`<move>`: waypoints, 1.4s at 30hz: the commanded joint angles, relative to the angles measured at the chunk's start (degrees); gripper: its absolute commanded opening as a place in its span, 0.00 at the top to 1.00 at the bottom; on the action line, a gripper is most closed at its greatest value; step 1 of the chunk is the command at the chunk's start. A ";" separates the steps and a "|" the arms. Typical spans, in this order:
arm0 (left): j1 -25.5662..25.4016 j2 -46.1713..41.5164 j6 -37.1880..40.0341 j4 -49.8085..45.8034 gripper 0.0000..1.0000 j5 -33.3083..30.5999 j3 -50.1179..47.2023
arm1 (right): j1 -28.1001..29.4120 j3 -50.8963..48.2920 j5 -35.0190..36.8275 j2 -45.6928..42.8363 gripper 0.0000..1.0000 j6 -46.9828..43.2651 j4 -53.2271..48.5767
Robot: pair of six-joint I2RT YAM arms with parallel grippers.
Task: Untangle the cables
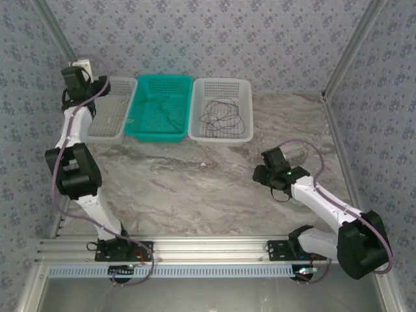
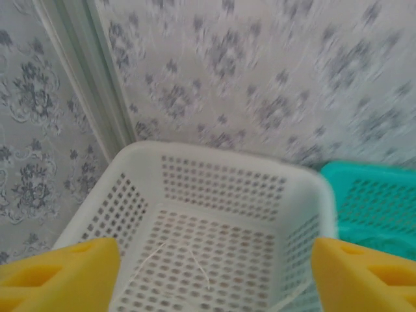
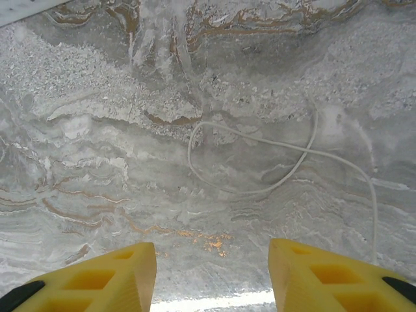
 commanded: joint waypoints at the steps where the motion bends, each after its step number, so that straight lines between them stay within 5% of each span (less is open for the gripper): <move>1: -0.13 -11.46 -10.47 1.21 0.20 6.36 -0.37 | 0.27 1.97 2.43 -1.48 0.49 -0.91 -2.72; 8: -6.29 -27.88 -28.76 2.45 0.17 15.13 -13.23 | -3.85 4.46 2.32 -2.46 0.48 -0.73 -5.90; 19: -40.95 -43.98 -29.81 3.90 0.16 2.82 -38.12 | -18.15 4.05 -6.86 2.84 0.46 -0.36 -6.25; 27: -54.68 -42.72 -32.98 4.94 0.16 0.69 -47.41 | -22.07 0.70 -13.02 10.88 0.47 -4.03 -0.93; 30: -57.84 -40.99 -33.94 4.82 0.16 1.06 -49.02 | -22.03 0.10 -13.23 13.44 0.61 -5.16 0.36; 34: -59.84 -39.27 -35.39 6.39 0.16 1.35 -50.56 | -21.74 -0.60 -16.08 13.48 1.00 -5.68 1.62; 42: -60.08 -39.12 -33.08 7.12 0.16 2.70 -48.68 | -15.62 3.88 -26.80 1.09 1.00 -7.17 4.21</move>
